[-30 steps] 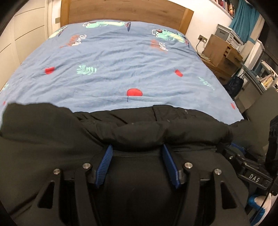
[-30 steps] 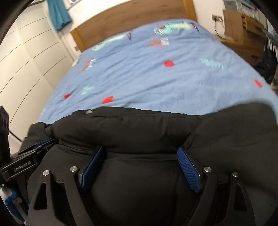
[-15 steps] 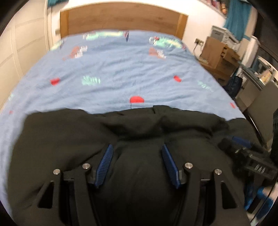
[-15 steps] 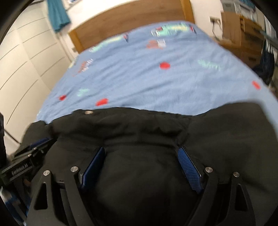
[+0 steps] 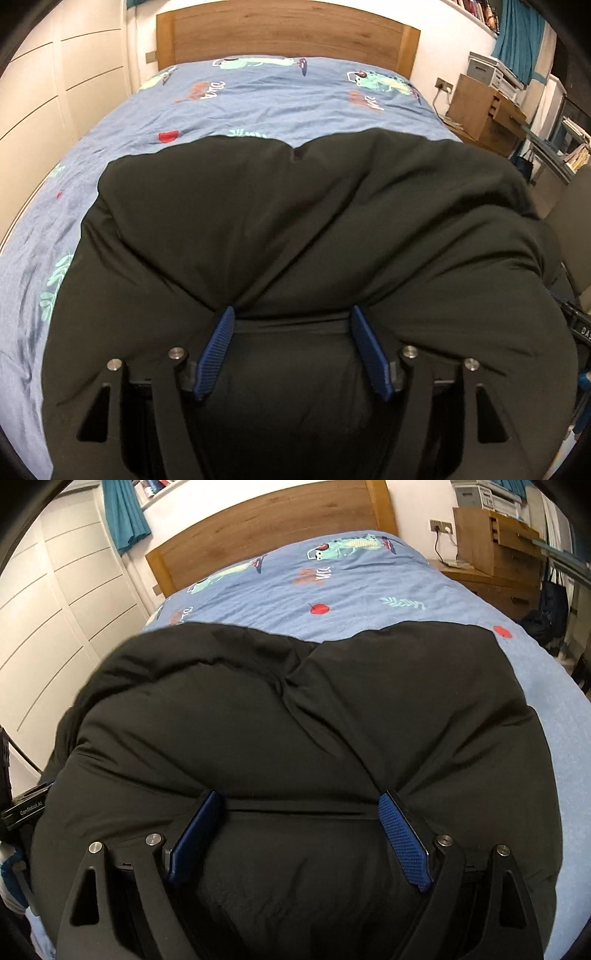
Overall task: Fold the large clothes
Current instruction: 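Press the folded coat flat with both grippers and release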
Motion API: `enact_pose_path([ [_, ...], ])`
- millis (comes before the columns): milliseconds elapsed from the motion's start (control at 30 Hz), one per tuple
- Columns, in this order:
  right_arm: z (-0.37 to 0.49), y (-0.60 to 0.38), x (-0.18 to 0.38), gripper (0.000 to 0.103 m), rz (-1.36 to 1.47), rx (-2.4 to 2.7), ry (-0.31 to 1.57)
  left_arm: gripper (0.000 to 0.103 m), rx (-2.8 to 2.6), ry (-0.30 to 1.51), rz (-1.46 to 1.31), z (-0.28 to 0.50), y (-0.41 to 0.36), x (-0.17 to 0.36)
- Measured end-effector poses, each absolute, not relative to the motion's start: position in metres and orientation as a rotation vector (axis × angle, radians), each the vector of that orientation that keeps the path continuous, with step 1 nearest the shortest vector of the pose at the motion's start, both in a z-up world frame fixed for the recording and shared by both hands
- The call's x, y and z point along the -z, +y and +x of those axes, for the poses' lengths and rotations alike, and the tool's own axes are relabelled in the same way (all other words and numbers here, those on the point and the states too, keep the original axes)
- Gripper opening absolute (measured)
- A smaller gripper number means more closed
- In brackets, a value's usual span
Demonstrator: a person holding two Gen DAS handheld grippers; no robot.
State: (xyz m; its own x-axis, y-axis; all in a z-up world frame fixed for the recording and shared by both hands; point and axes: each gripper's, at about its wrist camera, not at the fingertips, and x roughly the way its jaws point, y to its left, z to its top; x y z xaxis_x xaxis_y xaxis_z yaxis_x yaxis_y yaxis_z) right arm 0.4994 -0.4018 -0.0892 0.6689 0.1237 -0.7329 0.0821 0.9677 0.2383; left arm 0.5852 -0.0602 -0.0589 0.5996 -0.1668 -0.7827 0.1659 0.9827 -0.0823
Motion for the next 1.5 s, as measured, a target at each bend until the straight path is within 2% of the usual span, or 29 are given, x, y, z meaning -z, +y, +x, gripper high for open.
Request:
enact_pose_path([
  [167, 0.501, -0.401, 0.091, 0.087, 0.257, -0.005, 0.856, 0.066, 0.14, 0.879, 0.048, 0.576, -0.066, 0.056],
  [433, 0.439, -0.408, 0.048, 0.087, 0.224, 0.042, 0.765, 0.066, 0.07, 0.789, 0.079, 0.514, -0.054, 0.031],
  [800, 0.427, -0.424, 0.093, 0.089, 0.249, 0.042, 0.804, 0.066, 0.059, 0.768, 0.079, 0.49, -0.048, 0.052],
  [1233, 0.425, -0.427, 0.105, 0.093, 0.255, 0.035, 0.77, 0.066, 0.047, 0.741, 0.081, 0.482, -0.05, 0.064],
  [1500, 0.426, -0.428, 0.097, 0.094, 0.275, 0.086, 0.845, 0.066, 0.022, 0.767, 0.097, 0.476, -0.052, 0.052],
])
